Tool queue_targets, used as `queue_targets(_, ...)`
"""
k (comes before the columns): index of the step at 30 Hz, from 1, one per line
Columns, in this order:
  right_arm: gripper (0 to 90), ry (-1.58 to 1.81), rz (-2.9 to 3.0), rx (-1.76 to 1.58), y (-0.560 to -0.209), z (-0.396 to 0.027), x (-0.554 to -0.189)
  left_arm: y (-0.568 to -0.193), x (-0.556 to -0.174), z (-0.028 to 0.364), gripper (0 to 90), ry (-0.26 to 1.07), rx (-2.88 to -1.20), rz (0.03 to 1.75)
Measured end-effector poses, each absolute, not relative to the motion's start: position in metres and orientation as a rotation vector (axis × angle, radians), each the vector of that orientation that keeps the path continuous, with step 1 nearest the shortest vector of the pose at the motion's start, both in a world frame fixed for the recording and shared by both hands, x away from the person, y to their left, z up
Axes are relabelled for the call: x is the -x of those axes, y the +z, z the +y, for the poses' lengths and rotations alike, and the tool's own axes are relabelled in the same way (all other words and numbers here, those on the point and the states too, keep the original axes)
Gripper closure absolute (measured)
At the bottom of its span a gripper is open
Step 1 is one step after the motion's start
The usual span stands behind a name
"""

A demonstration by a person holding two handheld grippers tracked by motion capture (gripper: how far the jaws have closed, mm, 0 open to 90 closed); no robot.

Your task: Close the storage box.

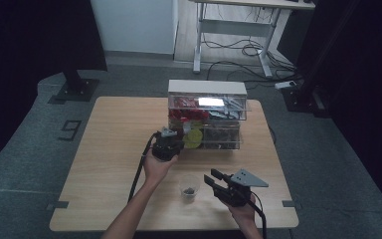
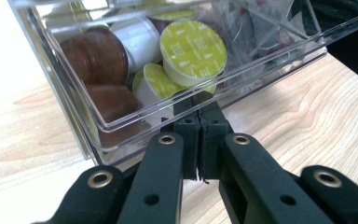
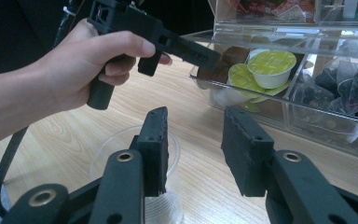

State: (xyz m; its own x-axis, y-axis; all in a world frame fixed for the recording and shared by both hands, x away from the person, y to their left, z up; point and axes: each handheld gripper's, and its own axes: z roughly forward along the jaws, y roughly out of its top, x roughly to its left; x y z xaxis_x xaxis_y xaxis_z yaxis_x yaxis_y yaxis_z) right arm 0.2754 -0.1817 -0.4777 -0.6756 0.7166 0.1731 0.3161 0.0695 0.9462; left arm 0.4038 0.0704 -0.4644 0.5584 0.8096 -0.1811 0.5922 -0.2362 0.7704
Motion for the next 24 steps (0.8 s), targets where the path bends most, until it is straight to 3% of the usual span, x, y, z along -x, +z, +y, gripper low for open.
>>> queue_targets(24, 60.3, 1.622, 2.016, -1.056, -0.482, -0.186, -0.279, -0.488, -0.403, 0.069, 90.0, 0.277, -1.957, 1.161)
